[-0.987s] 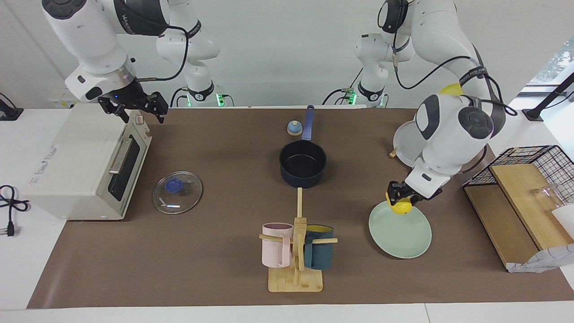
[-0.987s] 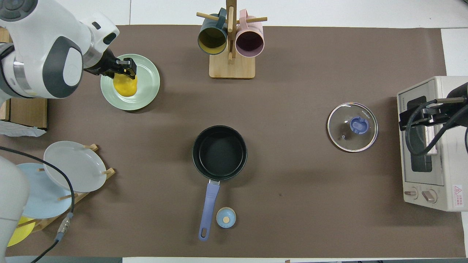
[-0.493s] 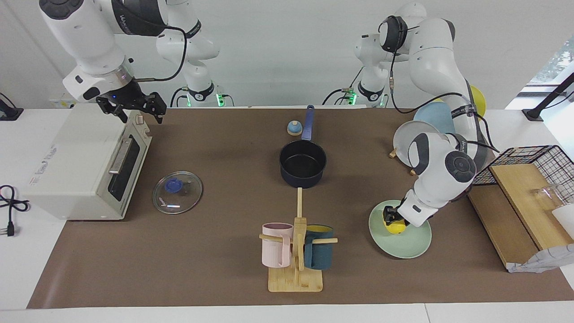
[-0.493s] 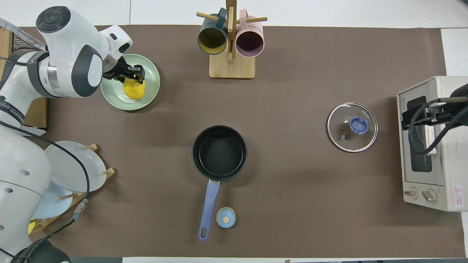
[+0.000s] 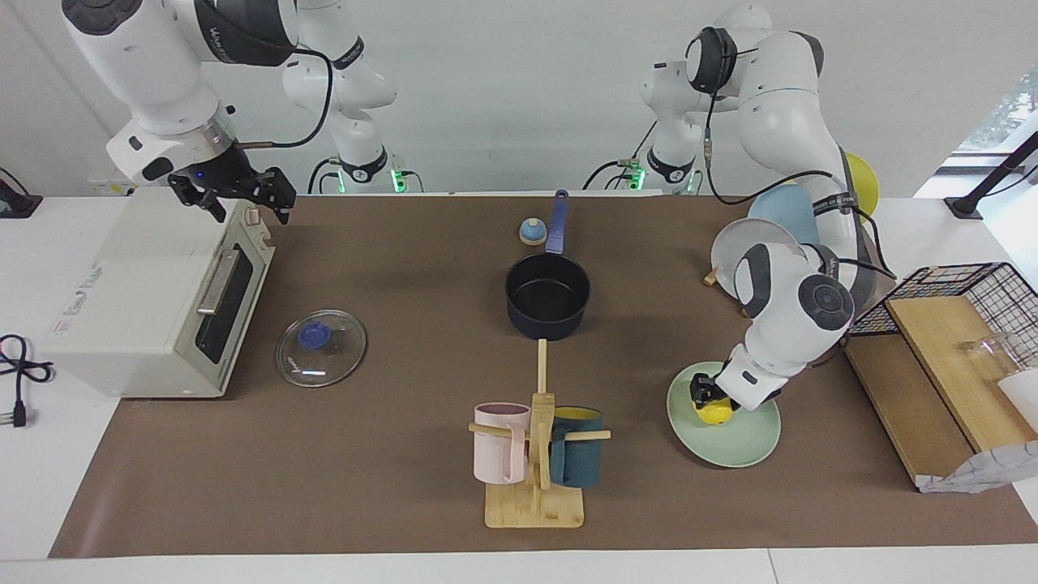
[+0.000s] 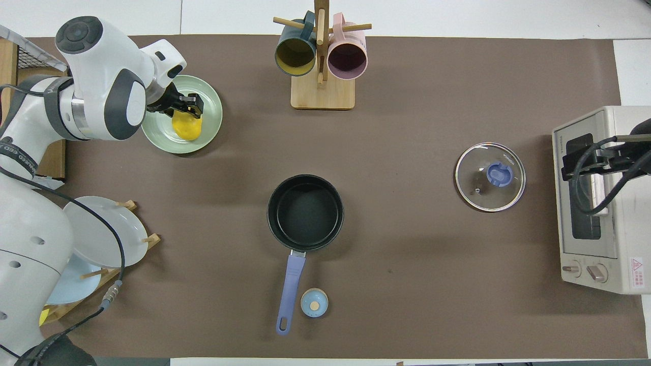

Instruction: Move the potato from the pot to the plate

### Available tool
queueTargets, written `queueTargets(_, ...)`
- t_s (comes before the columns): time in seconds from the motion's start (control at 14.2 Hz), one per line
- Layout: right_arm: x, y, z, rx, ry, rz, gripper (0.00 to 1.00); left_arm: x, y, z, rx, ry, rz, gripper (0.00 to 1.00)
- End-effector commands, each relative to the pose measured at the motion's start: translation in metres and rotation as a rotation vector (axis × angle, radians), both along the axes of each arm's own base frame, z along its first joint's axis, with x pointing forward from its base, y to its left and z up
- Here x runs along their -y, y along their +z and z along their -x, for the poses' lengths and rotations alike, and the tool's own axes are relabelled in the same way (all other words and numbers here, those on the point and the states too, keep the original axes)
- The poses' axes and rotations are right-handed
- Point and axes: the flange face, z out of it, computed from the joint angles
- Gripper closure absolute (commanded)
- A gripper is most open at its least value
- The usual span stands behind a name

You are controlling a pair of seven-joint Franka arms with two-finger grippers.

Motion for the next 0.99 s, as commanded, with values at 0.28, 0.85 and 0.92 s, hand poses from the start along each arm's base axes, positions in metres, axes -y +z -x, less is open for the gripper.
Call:
queueTargets(0.28, 0.007, 0.002, 0.003, 0.021, -0.04, -0.01, 0.0, -0.024, 0.123, 0.023, 0.103, 0.007, -0.034, 0.0)
queueTargets(0.85, 0.004, 0.001, 0.004, 0.016, -0.031, -0.016, 0.0, -0.057, 0.295, 0.124, 0.071, 0.051, -0.044, 0.0)
queueTargets(0.92, 0.005, 0.001, 0.004, 0.016, -0.033, -0.016, 0.0, -0.059, 0.305, 0.136, 0.056, 0.051, -0.046, 0.0)
